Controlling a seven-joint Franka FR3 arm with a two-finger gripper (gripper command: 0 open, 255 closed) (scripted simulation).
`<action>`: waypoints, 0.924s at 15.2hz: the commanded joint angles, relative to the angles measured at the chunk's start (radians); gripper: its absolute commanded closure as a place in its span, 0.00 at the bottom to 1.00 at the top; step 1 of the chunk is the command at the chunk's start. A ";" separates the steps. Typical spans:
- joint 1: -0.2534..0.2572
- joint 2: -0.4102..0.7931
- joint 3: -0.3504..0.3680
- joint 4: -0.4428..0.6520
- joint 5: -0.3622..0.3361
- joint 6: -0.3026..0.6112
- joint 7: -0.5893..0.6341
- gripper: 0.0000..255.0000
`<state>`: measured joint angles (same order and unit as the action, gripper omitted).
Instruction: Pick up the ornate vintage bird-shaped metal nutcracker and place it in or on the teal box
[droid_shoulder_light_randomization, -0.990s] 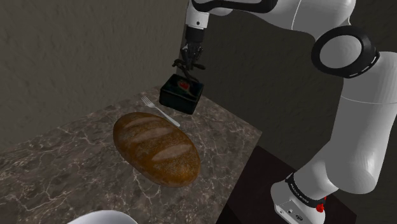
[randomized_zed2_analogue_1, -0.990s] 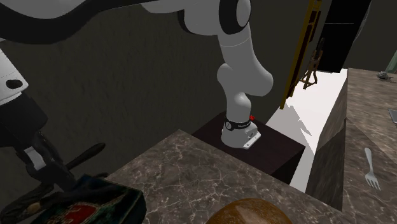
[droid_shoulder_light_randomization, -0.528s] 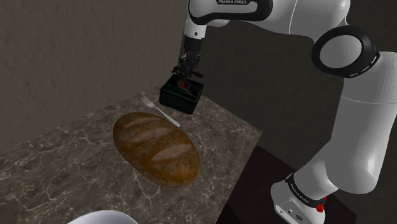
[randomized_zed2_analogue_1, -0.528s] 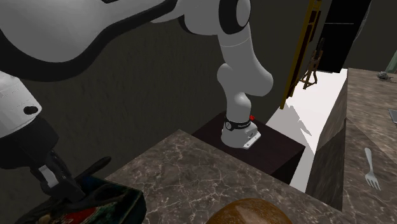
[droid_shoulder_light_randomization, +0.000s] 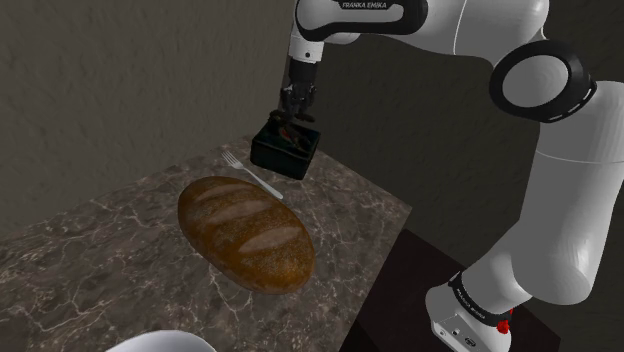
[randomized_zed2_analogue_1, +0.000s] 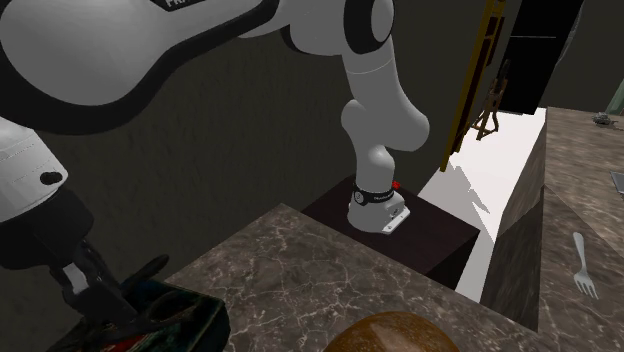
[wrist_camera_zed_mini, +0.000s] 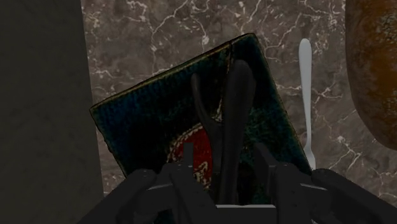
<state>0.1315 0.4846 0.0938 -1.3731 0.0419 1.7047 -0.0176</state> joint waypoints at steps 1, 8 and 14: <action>0.000 0.000 0.000 0.000 0.000 0.000 0.000 0.00; -0.001 0.022 -0.001 0.133 -0.002 -0.112 0.002 0.00; -0.001 0.031 -0.001 0.174 -0.003 -0.143 0.003 0.00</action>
<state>0.1309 0.5150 0.0927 -1.2008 0.0391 1.5629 -0.0143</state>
